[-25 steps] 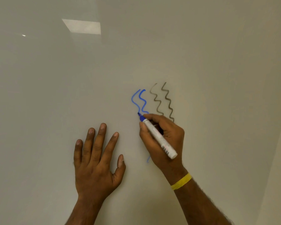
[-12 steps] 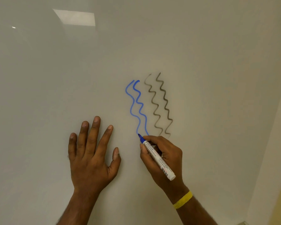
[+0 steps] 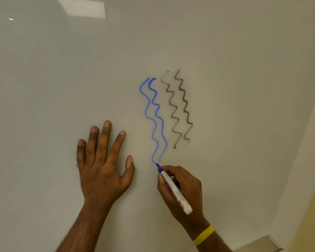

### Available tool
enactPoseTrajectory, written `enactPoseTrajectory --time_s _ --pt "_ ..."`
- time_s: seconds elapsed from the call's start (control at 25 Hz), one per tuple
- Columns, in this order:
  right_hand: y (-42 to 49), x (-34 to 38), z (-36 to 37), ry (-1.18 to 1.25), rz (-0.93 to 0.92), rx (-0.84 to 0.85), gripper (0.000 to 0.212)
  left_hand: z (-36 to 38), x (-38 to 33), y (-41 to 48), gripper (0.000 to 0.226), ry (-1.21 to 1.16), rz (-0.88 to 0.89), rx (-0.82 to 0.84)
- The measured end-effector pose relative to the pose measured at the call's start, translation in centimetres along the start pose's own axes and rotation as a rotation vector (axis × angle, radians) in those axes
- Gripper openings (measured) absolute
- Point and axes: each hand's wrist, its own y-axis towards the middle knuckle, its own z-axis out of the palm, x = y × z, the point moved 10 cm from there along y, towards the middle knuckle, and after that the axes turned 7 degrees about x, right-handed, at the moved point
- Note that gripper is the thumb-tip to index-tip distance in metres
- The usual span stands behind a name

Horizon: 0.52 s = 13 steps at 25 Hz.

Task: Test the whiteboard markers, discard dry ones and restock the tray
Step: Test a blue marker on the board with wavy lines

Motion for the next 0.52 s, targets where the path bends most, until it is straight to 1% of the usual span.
enactPoseTrajectory --time_s 0.08,0.2,0.36,0.52 --pt "-0.4 -0.4 -0.7 0.054 0.035 -0.017 0.016 0.0 0.0 -0.1 0.06 -0.001 -0.005 0.005" --pt "-1.3 -1.0 -1.3 0.161 0.081 -0.024 0.02 0.1 0.0 -0.4 0.061 -0.016 -0.023 0.007" --pt "-4.0 -3.9 -1.1 0.363 0.284 -0.019 0.021 0.5 -0.8 -1.8 0.062 -0.078 -0.033 0.046" --pt "-7.4 -6.6 -0.5 0.479 0.436 0.024 0.018 1.3 -2.3 -5.6 0.062 -0.16 -0.015 0.123"
